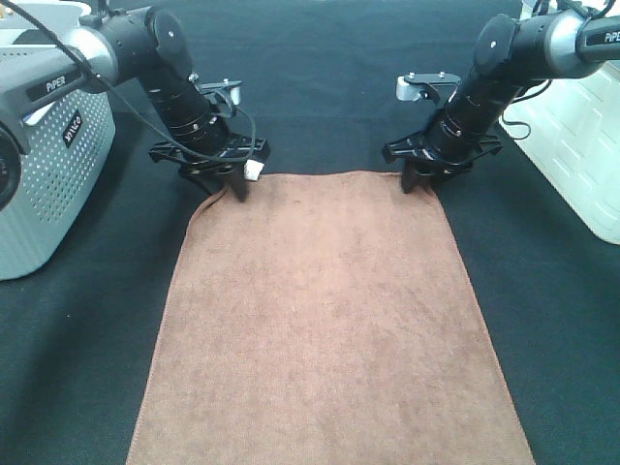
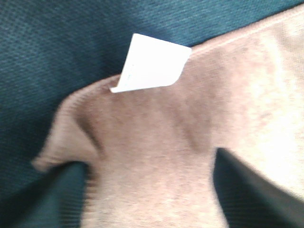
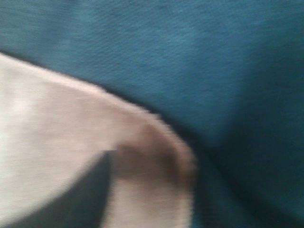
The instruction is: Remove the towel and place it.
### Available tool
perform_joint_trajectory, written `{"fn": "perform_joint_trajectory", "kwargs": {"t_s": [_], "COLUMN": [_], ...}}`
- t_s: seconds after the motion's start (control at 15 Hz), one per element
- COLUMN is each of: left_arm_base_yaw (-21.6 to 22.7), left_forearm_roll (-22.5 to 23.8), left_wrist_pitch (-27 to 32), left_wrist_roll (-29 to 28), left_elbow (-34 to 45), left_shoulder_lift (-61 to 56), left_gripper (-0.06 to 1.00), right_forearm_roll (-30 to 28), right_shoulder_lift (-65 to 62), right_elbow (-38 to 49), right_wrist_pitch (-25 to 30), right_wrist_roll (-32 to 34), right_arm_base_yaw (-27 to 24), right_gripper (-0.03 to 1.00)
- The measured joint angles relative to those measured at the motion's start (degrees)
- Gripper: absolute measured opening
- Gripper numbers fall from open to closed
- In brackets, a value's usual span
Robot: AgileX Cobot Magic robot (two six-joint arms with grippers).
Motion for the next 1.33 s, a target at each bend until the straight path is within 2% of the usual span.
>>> {"fn": "perform_joint_trajectory", "kwargs": {"t_s": [0.07, 0.13, 0.2, 0.4, 0.53, 0.8, 1.0, 1.33], "left_arm_base_yaw": [0.0, 0.0, 0.0, -0.11, -0.46, -0.52, -0.52, -0.52], "left_forearm_roll": [1.32, 1.72, 1.78, 2.35, 4.13, 9.8, 10.77, 11.4], "left_wrist_pitch": [0.0, 0.0, 0.0, 0.69, 1.49, 0.34, -8.42, -24.58], "left_wrist_roll": [0.06, 0.52, 1.15, 1.55, 1.55, -0.63, -2.64, -5.39], "left_elbow": [0.0, 0.0, 0.0, -1.55, -4.93, -11.23, -12.26, -12.26], "left_shoulder_lift": [0.11, 0.11, 0.11, 0.46, 1.6, 2.41, 2.41, 2.41], "left_gripper": [0.13, 0.04, 0.01, 0.01, 0.01, 0.01, 0.01, 0.01], "right_forearm_roll": [-0.34, -0.4, -0.17, -0.23, -1.2, -1.6, -4.81, -6.42], "right_shoulder_lift": [0.0, 0.06, 0.11, 0.0, -0.4, -0.8, -1.2, -0.69], "right_elbow": [0.0, 0.0, 0.0, 0.0, -0.29, -7.96, -11.46, -11.8], "right_wrist_pitch": [-0.57, -1.03, -1.2, -1.43, -3.44, -7.39, -10.71, -20.34], "right_wrist_roll": [0.06, 0.06, 0.06, 0.11, 0.11, 0.11, 0.11, 0.11], "right_arm_base_yaw": [0.0, 0.0, 0.06, 0.06, 0.46, 0.63, 0.63, 0.63], "right_gripper": [0.24, 0.11, 0.01, 0.01, 0.01, 0.01, 0.01, 0.01]}}
